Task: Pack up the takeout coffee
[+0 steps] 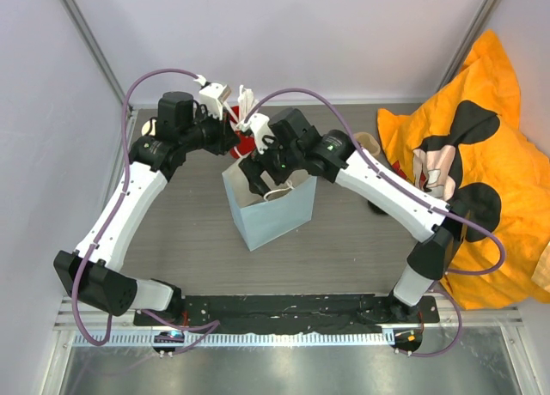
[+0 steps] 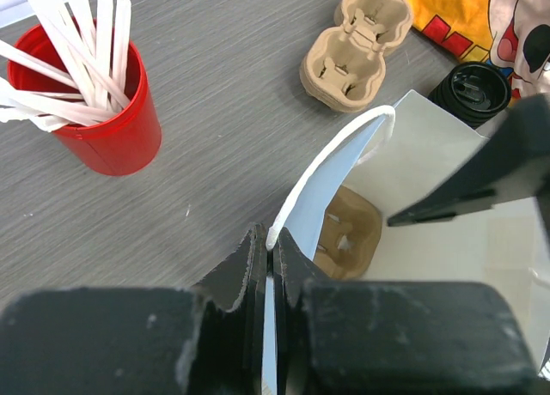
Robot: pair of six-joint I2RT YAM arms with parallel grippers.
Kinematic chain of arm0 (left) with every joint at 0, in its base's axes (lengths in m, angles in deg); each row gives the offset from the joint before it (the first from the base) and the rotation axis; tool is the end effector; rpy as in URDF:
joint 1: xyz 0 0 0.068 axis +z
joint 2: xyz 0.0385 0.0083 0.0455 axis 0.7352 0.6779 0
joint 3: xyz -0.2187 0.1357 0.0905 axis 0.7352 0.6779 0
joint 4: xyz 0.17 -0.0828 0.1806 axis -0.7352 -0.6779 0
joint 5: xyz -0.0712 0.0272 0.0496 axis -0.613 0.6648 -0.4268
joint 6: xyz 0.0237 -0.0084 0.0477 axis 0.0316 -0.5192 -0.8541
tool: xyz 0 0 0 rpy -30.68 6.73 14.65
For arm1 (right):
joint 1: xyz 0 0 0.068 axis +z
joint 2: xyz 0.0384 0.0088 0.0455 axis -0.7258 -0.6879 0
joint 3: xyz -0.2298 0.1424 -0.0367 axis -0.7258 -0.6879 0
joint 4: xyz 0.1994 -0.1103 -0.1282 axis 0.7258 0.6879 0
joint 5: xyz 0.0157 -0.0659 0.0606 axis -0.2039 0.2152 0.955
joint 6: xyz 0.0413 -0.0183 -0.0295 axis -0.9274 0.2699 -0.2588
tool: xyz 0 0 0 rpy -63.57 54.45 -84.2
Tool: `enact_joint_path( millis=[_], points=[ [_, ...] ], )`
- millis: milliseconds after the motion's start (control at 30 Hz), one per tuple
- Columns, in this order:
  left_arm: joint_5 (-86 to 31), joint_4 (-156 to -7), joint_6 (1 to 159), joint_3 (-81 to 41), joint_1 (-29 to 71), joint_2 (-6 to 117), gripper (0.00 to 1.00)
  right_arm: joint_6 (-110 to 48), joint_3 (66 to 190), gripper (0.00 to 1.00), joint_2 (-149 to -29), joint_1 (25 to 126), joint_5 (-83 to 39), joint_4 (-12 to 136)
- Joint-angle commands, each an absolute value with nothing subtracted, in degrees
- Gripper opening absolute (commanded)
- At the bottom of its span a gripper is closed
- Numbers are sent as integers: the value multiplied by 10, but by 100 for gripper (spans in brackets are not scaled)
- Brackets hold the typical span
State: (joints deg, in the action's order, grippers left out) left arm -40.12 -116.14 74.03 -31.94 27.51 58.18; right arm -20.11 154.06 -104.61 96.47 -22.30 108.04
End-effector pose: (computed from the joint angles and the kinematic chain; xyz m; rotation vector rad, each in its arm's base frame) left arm 0.2775 -0.1134 0.4073 0.4810 2.0164 -0.6509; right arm 0.2356 0.2868 0.3852 -1.1198 2.0647 0.5450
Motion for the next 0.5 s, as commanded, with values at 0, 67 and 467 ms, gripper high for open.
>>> enact_joint_path(
  millis=[0, 67, 467],
  points=[
    [-396, -1143, 744, -321, 274, 571, 2, -151, 1602, 96, -1008, 968, -163, 1127],
    [-397, -1142, 744, -321, 274, 571, 2, -135, 1620, 96, -1002, 969, -160, 1139],
    [-427, -1158, 736, -347, 274, 574, 2, -88, 1667, 98, -954, 954, -218, 1140]
  ],
)
